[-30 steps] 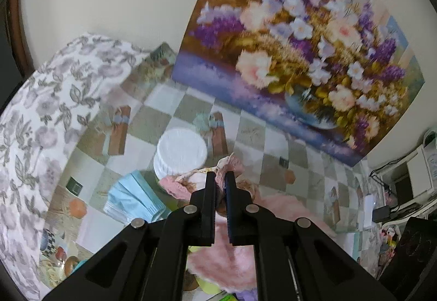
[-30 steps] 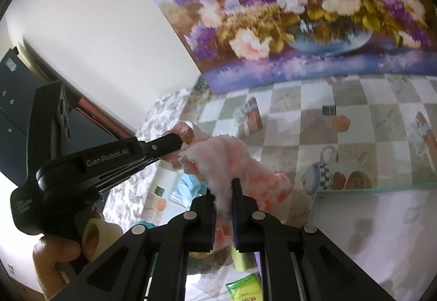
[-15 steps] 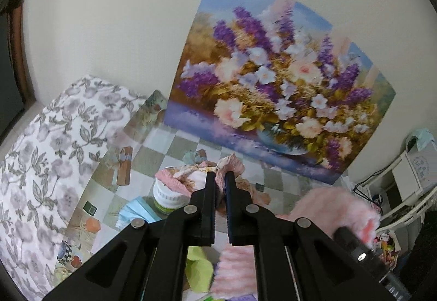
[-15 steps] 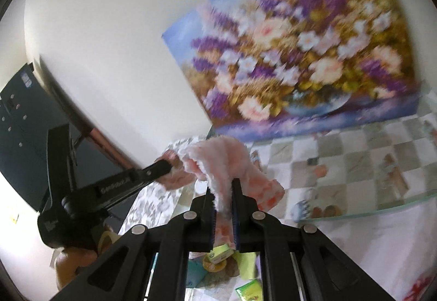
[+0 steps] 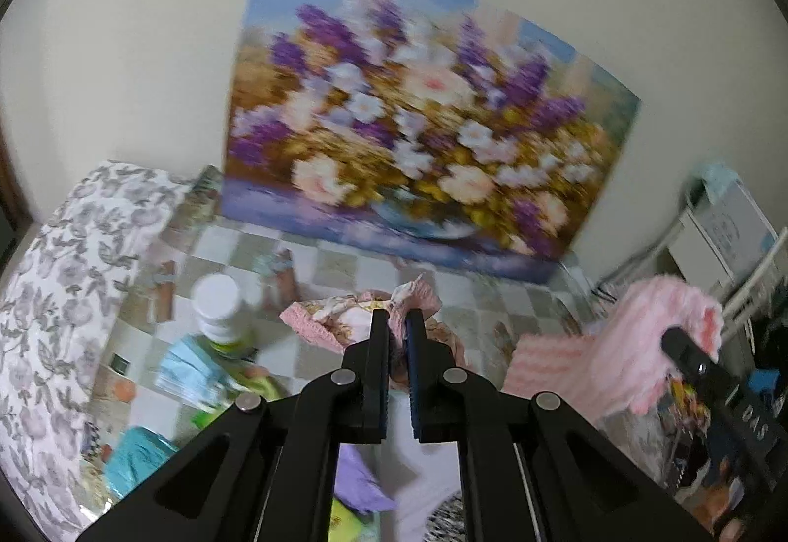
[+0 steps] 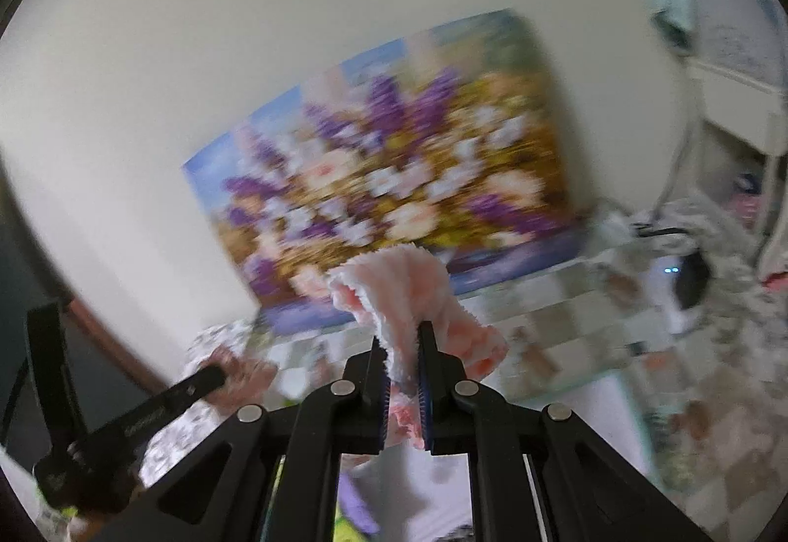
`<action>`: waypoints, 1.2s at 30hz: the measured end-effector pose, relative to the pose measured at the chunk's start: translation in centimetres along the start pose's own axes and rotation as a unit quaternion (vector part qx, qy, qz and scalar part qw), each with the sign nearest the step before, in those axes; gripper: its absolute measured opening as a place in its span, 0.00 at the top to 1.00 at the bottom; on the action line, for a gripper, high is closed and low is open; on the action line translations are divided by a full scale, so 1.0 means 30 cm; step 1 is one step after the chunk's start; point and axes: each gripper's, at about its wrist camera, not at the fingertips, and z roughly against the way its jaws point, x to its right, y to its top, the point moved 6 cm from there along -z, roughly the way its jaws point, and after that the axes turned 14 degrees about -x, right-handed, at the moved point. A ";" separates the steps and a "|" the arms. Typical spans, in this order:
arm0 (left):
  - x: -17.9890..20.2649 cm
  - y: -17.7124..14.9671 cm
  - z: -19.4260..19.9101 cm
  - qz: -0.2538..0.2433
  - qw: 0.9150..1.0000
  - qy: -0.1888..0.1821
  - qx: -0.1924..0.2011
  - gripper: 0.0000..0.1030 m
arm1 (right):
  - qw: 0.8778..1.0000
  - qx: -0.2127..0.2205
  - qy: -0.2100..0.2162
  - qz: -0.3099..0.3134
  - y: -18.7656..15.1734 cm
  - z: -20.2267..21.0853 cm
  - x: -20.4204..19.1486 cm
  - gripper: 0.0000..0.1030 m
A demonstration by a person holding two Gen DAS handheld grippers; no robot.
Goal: Organize soft objects
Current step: 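Lift both pink cloths from the pile and carry them toward the tray, then lower both cloths into the tray and open both grippers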
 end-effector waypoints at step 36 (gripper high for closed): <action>0.173 -0.430 -0.565 -0.049 0.962 0.026 -0.269 0.91 | 0.935 -0.289 -0.191 -0.074 -0.462 -0.436 0.439 0.86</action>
